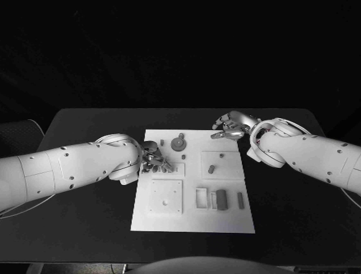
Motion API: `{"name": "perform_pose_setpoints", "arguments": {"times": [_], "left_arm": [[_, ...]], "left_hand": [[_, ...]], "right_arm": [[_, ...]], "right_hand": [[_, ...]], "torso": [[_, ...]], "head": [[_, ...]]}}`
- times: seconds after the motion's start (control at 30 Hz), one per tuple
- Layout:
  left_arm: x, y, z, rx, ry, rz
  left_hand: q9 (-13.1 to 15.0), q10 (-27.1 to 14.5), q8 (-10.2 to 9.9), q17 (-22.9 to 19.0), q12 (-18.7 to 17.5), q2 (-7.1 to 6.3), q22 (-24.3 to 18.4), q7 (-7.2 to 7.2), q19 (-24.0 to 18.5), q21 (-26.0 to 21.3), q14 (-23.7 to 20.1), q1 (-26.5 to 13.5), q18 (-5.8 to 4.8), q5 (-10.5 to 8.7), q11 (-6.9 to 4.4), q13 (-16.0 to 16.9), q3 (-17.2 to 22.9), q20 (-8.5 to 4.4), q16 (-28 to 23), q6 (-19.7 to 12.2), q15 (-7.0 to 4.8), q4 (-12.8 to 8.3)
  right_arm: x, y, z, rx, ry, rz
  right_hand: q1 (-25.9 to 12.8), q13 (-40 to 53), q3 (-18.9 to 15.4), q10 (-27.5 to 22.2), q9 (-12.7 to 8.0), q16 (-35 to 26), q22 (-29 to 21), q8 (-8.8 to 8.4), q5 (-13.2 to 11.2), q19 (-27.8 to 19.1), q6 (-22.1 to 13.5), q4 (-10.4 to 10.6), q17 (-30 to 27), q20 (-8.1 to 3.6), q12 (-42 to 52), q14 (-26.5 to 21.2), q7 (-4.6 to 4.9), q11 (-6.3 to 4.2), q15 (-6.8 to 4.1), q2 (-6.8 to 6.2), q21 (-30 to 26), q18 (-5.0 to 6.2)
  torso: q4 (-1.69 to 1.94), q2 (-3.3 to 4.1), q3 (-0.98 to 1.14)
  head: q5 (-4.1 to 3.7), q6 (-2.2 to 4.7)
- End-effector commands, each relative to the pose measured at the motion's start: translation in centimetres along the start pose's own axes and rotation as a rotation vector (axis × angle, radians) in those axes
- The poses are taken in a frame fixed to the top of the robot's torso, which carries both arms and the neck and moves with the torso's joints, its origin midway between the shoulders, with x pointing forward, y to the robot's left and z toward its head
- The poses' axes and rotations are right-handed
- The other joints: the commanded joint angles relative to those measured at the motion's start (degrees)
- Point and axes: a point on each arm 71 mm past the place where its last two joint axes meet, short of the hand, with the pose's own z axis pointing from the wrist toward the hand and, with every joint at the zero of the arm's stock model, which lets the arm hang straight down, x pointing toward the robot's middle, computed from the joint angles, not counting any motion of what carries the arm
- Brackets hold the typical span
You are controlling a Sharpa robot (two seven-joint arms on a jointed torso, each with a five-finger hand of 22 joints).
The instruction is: Assemble the parts on the task board
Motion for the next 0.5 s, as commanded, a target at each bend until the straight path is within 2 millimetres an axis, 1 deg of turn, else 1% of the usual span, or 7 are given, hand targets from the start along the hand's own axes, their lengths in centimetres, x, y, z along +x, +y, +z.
{"name": "perform_pose_setpoints", "arguments": {"times": [0.03,0.07,0.13,0.2,0.5], "left_arm": [[0.21,-0.35,0.01,0.002,0.012,0.011],[0.25,-0.42,0.02,0.003,0.013,0.013],[0.29,-0.51,0.02,0.002,0.012,0.016],[0.27,-0.55,0.03,-0.001,0.007,0.018],[0.27,-0.71,0.1,-0.008,-0.002,0.03]], "left_hand": [[0.1,0.4,0.4,0.1,0.4,0.02,0.8,-0.09,0.3,0.3,0.1,-0.5,5.48,-0.36,-0.12,0.0,-0.5,-0.24,0.3,0.5,-0.28,0.1],[0.1,0.5,0.4,0.1,0.4,0.02,0.8,-0.11,0.3,0.3,0.2,-0.5,5.49,-0.42,-0.14,0.0,-0.5,-0.26,0.3,0.5,-0.3,0.1],[0.1,0.6,0.5,0.1,0.5,0.03,0.9,-0.2,0.4,0.4,0.3,-0.6,5.52,-1.18,-0.23,0.0,-0.7,-0.37,0.4,0.7,-0.4,0.1],[0.2,0.7,0.5,0.2,0.6,0.1,0.9,-0.29,0.5,0.5,0.3,-0.7,5.56,-2.97,-0.32,0.1,-0.9,-0.5,0.6,0.8,-0.51,0.1],[0.2,1.0,0.6,0.2,0.8,0.46,0.9,-0.44,0.7,0.8,0.6,-0.4,5.61,-3.47,-0.48,0.1,-0.8,-0.65,0.8,1.1,-0.66,0.2]], "right_arm": [[0.13,0.11,0.01,-0.008,0.013,-0.004],[0.13,0.11,0.01,-0.008,0.012,-0.004],[0.13,0.1,0.0,-0.007,0.012,-0.004],[0.12,0.08,0.0,-0.007,0.012,-0.004],[0.12,0.1,0.0,-0.007,0.012,-0.004]], "right_hand": [[-0.6,-0.1,0.2,-0.5,-0.1,0.3,0.3,0.24,0.2,0.0,0.1,0.3,0.0,-0.3,0.3,-0.1,0.42,0.08,-0.21,0.07,-0.2,3.92],[-0.6,-0.1,0.2,-0.5,-0.1,0.3,0.3,0.24,0.2,0.0,0.1,0.3,0.0,-0.3,0.3,-0.1,0.42,0.08,-0.21,0.07,-0.2,3.92],[-0.6,-0.1,0.2,-0.5,-0.1,0.3,0.3,0.24,0.2,0.0,0.1,0.3,0.0,-0.3,0.3,-0.1,0.42,0.08,-0.21,0.07,-0.2,3.92],[-0.6,-0.1,0.2,-0.5,-0.1,0.3,0.3,0.25,0.2,0.0,0.1,0.3,-0.1,-0.3,0.3,-0.1,0.42,0.08,-0.21,0.07,-0.2,3.92],[-0.6,-0.1,0.2,-0.5,-0.1,0.3,0.3,0.25,0.2,0.0,0.1,0.3,-0.1,-0.3,0.3,-0.1,0.42,0.08,-0.21,0.07,-0.2,3.92]], "torso": [[-0.02,0.0,-0.01],[-0.02,0.0,0.0],[-0.01,0.0,0.0],[0.0,0.01,-0.01],[0.02,0.0,-0.03]], "head": [[-0.05,-0.04],[-0.07,-0.03],[-0.09,-0.03],[-0.11,-0.04],[-0.18,0.01]]}}
